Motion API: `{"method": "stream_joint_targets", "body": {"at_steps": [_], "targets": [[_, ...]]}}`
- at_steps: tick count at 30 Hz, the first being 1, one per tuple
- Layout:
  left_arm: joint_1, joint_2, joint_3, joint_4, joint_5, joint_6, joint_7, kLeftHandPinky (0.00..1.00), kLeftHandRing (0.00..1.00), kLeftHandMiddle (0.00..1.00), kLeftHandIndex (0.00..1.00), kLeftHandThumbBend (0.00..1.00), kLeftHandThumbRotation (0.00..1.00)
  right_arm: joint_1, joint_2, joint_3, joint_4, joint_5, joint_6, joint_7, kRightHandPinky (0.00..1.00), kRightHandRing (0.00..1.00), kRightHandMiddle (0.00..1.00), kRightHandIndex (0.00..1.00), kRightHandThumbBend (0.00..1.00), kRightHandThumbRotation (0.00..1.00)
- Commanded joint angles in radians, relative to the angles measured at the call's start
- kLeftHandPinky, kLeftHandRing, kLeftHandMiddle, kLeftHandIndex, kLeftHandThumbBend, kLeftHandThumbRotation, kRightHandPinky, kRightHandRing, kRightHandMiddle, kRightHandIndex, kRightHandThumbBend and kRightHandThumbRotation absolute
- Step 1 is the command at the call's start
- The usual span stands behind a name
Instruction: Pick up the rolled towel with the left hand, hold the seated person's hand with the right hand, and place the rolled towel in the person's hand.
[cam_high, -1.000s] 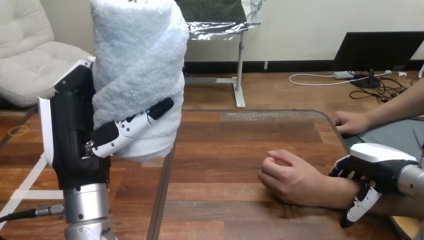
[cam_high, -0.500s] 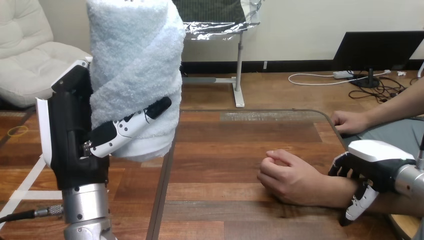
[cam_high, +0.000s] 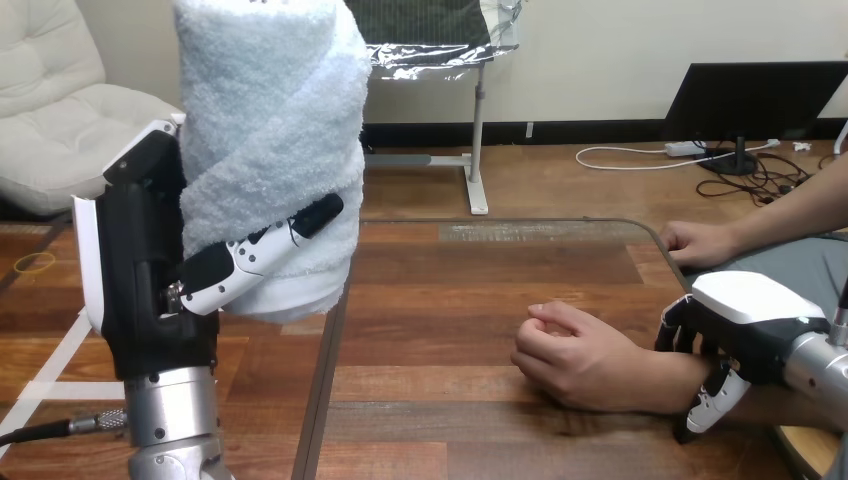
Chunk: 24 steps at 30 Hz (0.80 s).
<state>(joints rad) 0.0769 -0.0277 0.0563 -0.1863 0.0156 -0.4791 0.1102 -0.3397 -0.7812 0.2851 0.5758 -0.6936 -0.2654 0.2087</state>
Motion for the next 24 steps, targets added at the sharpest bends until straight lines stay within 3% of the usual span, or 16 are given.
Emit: {"method": "stream_joint_targets", "body": {"at_steps": [1,11,24], "targets": [[-0.053,-0.005,0.001,-0.018,0.006,-0.016,0.003,0.14,0.21,0.29,0.38,0.51,0.00,0.020,0.038,0.028,0.033,-0.014,0.010,-0.040,0.34,0.44,0.53,0.55,0.98,0.10],[-0.052,-0.007,-0.001,-0.015,0.001,-0.019,0.000,0.15,0.22,0.30,0.38,0.51,0.00,0.019,0.051,0.041,0.043,-0.001,0.016,-0.071,0.22,0.30,0.40,0.47,0.94,0.07],[-0.053,-0.007,-0.001,-0.010,0.004,-0.024,0.001,0.15,0.22,0.30,0.38,0.51,0.00,0.015,0.060,0.041,0.065,0.019,-0.009,-0.093,0.14,0.20,0.30,0.38,0.91,0.03]]}}
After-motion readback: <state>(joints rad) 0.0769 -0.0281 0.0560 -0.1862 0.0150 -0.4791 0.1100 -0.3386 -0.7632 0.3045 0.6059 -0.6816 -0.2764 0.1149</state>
